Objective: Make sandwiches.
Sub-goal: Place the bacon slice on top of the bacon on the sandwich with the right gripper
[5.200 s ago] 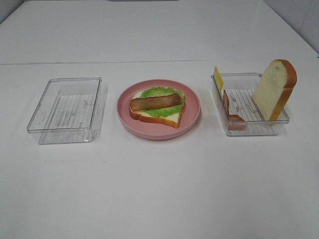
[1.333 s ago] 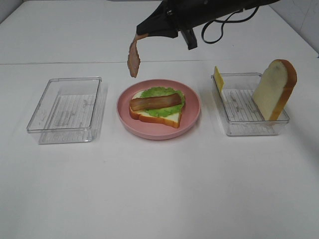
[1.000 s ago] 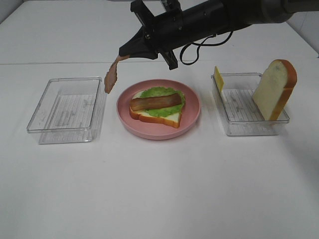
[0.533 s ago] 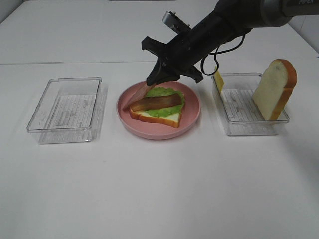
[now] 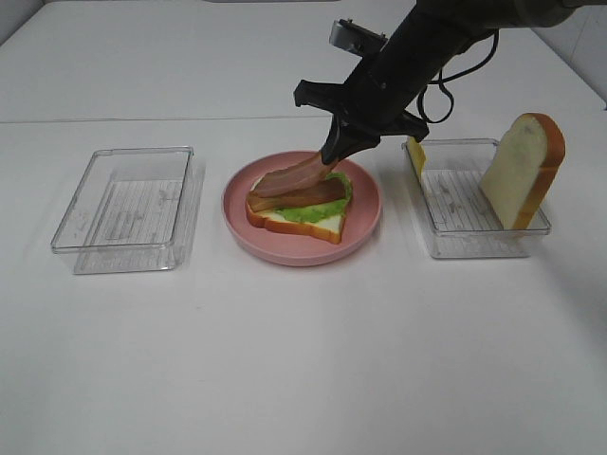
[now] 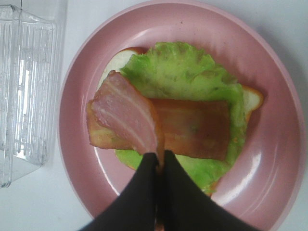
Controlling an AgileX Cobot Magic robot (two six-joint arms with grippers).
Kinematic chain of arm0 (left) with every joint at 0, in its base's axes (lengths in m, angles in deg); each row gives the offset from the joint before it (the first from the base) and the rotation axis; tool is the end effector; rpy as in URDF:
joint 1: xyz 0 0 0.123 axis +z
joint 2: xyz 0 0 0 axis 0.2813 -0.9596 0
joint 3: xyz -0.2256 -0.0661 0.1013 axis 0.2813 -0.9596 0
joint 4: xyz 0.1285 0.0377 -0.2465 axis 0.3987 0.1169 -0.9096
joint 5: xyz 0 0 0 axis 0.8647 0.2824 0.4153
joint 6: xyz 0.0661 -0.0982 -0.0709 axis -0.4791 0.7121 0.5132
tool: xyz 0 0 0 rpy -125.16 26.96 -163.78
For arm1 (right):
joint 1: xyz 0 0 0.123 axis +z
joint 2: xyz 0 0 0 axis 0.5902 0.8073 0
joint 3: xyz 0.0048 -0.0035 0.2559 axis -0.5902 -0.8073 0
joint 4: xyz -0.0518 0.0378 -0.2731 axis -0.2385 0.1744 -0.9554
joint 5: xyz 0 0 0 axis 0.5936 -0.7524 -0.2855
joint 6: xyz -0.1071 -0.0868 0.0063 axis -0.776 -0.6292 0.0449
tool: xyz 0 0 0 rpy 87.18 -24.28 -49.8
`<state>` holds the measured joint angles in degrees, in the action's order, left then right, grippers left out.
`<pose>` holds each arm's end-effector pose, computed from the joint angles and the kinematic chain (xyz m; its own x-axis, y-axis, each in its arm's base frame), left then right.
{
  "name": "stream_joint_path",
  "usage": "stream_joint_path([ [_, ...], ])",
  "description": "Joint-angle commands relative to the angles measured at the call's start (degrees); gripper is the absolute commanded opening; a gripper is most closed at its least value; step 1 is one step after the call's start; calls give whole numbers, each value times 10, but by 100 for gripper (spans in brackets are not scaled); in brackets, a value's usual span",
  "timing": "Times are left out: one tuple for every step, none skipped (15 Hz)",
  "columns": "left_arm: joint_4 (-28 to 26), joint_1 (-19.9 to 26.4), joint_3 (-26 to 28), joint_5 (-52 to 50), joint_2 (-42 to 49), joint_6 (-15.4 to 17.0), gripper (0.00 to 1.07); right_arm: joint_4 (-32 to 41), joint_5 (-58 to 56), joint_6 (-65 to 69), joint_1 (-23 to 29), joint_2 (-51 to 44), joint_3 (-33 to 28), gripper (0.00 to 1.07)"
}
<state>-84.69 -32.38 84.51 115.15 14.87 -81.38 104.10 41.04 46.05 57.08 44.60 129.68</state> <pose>0.0903 -0.0178 0.2719 -0.4392 0.0570 -0.8966 0.1984 0.9795 -0.0349 0.4535 0.2258 0.0965 -0.9522 -0.0607 -0.2993 -0.1925 0.8802 0.4338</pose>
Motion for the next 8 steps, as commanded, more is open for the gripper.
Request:
stream_joint_path([
  [2,0,-1,-2,14,0,66,-5,-13,3,0,-4,2,18],
  [2,0,-1,-2,14,0,66,-10,-17,2,0,-4,2,49],
  [2,0,-1,-2,14,0,66,-13,-25,-1,0,-4,2,64],
  [2,0,-1,-2,14,0,66,-13,-29,-4,0,-4,2,70],
  [2,0,-1,-2,14,0,66,-18,-40,-12,0,-4,2,75],
  [2,0,-1,-2,14,0,66,-28,-50,-17,0,-5,2,75],
  [2,0,-1,-2,14,0,66,-53,-57,-17,0,-14,2,75],
  [2,0,-1,-2,14,0,66,-53,-57,-17,0,-14,2,75],
])
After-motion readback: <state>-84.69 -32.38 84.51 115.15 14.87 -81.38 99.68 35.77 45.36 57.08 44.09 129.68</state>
